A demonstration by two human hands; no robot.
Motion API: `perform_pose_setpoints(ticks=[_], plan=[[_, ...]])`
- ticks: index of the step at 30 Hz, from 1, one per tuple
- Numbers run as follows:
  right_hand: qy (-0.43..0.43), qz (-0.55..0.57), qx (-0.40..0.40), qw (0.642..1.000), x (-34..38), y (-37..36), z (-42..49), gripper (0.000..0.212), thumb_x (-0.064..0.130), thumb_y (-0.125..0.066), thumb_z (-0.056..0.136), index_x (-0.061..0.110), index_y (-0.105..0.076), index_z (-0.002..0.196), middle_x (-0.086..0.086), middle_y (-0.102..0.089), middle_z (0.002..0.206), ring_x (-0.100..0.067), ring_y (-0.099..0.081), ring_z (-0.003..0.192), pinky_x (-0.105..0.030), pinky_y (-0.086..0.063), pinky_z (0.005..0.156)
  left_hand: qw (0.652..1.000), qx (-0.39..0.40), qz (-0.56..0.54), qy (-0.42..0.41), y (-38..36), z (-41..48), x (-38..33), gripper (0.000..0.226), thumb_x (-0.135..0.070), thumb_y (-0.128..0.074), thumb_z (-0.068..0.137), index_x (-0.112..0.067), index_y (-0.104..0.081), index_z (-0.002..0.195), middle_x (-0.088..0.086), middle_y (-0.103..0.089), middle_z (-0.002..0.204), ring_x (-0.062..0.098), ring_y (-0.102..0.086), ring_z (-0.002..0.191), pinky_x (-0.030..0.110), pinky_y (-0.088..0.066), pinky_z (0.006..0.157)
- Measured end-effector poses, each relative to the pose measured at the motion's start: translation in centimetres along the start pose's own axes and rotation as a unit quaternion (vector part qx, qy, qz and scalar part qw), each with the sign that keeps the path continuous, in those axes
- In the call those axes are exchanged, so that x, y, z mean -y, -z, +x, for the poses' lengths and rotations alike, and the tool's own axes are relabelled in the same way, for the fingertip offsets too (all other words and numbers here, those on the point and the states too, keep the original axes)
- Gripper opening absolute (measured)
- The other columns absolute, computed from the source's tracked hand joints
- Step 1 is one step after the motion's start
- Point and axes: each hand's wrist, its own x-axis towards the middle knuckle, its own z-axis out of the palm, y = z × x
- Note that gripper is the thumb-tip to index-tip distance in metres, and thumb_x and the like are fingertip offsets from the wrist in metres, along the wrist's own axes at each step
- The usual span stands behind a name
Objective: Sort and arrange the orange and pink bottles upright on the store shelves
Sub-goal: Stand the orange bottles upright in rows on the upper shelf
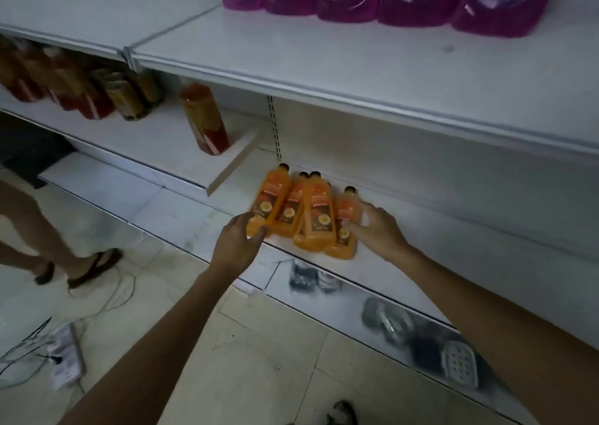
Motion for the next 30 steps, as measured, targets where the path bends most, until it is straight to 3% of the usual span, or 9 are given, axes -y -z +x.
perform_pose_setpoints(ticks=[5, 11, 14, 16, 19, 21, 23, 27, 30], plan=[[-0.104, 0.023, 0.006, 0.994, -3.0, -1.9, 1.8, 0.062, 0.044, -0.054, 0.092, 0.014, -0.036, 0.143, -0.012, -0.045, 0.143, -0.029, -0.045, 0.127, -0.031, -0.038, 0.096, 0.992, 0.027, -0.076, 0.100, -1.5, 4.7, 2.7, 0.067, -0.046, -0.051, 0.091, -0.008, -0.032, 0.143, 0.016, -0.037, 0.146, 0.032, -0.039, 0.132, 0.042, -0.032, 0.105], [-0.159, 0.044, -0.001, 0.986, -4.6, -3.4, 3.4, 0.068, 0.053, -0.055, 0.087, 0.022, -0.035, 0.144, -0.011, -0.038, 0.147, -0.028, -0.040, 0.131, -0.036, -0.036, 0.101, 0.986, 0.074, -0.104, 0.107, -2.6, 9.7, 4.2, 0.074, -0.048, -0.056, 0.087, -0.012, -0.029, 0.146, 0.014, -0.032, 0.150, 0.032, -0.034, 0.136, 0.043, -0.030, 0.107], [-0.171, 0.069, -0.028, 0.982, -4.1, -4.2, 5.0, 0.065, 0.050, -0.056, 0.087, 0.019, -0.037, 0.142, -0.009, -0.044, 0.142, -0.026, -0.045, 0.126, -0.030, -0.037, 0.091, 0.981, 0.109, -0.122, 0.104, -3.1, 12.3, 4.6, 0.072, -0.050, -0.055, 0.086, -0.016, -0.030, 0.144, 0.015, -0.037, 0.147, 0.034, -0.040, 0.131, 0.044, -0.035, 0.104], [-0.173, 0.085, -0.044, 0.980, -3.1, -5.2, 6.2, 0.064, 0.050, -0.061, 0.084, 0.017, -0.043, 0.136, -0.006, -0.052, 0.128, -0.021, -0.051, 0.114, -0.027, -0.038, 0.086, 0.974, 0.139, -0.148, 0.105, -3.3, 13.8, 5.1, 0.071, -0.051, -0.059, 0.084, -0.020, -0.033, 0.142, 0.014, -0.043, 0.142, 0.034, -0.046, 0.126, 0.045, -0.040, 0.101], [-0.186, 0.096, -0.069, 0.975, -1.9, -7.1, 8.2, 0.096, 0.085, -0.061, 0.054, 0.027, -0.048, 0.131, -0.004, -0.053, 0.128, -0.024, -0.055, 0.114, -0.041, -0.048, 0.094, 0.964, 0.191, -0.156, 0.101, -3.4, 15.9, 6.2, 0.087, -0.063, -0.066, 0.066, -0.026, -0.035, 0.139, 0.012, -0.051, 0.135, 0.032, -0.054, 0.116, 0.048, -0.045, 0.099], [-0.199, 0.103, -0.062, 0.973, -2.7, -8.8, 9.6, 0.110, 0.096, -0.054, 0.036, 0.033, -0.050, 0.126, -0.005, -0.052, 0.130, -0.028, -0.053, 0.117, -0.048, -0.047, 0.096, 0.955, 0.225, -0.167, 0.099, -3.4, 16.9, 6.7, 0.094, -0.061, -0.065, 0.056, -0.026, -0.035, 0.138, 0.011, -0.053, 0.132, 0.031, -0.057, 0.112, 0.050, -0.046, 0.098], [-0.213, 0.094, -0.059, 0.971, -1.7, -9.7, 9.9, 0.110, 0.095, -0.055, 0.037, 0.032, -0.050, 0.126, -0.005, -0.048, 0.134, -0.030, -0.049, 0.121, -0.050, -0.045, 0.098, 0.950, 0.253, -0.164, 0.081, -3.5, 17.4, 6.9, 0.092, -0.057, -0.065, 0.055, -0.027, -0.036, 0.137, 0.008, -0.054, 0.130, 0.031, -0.057, 0.111, 0.051, -0.045, 0.098], [-0.246, 0.050, -0.069, 0.965, -0.3, -10.3, 9.8, 0.096, 0.067, -0.069, 0.066, 0.024, -0.032, 0.143, -0.009, -0.023, 0.147, -0.035, -0.025, 0.136, -0.050, -0.033, 0.107, 0.950, 0.263, -0.158, 0.057, -4.1, 17.8, 7.1, 0.087, -0.059, -0.063, 0.056, -0.032, -0.041, 0.135, 0.004, -0.057, 0.126, 0.029, -0.057, 0.112, 0.051, -0.045, 0.099], [-0.242, 0.069, -0.088, 0.964, -1.1, -10.5, 9.9, 0.089, 0.061, -0.070, 0.070, 0.023, -0.034, 0.142, -0.009, -0.025, 0.146, -0.034, -0.024, 0.135, -0.049, -0.032, 0.106, 0.951, 0.262, -0.155, 0.058, -4.7, 18.1, 7.0, 0.079, -0.060, -0.068, 0.065, -0.032, -0.044, 0.134, 0.005, -0.058, 0.125, 0.029, -0.058, 0.111, 0.050, -0.045, 0.099]])
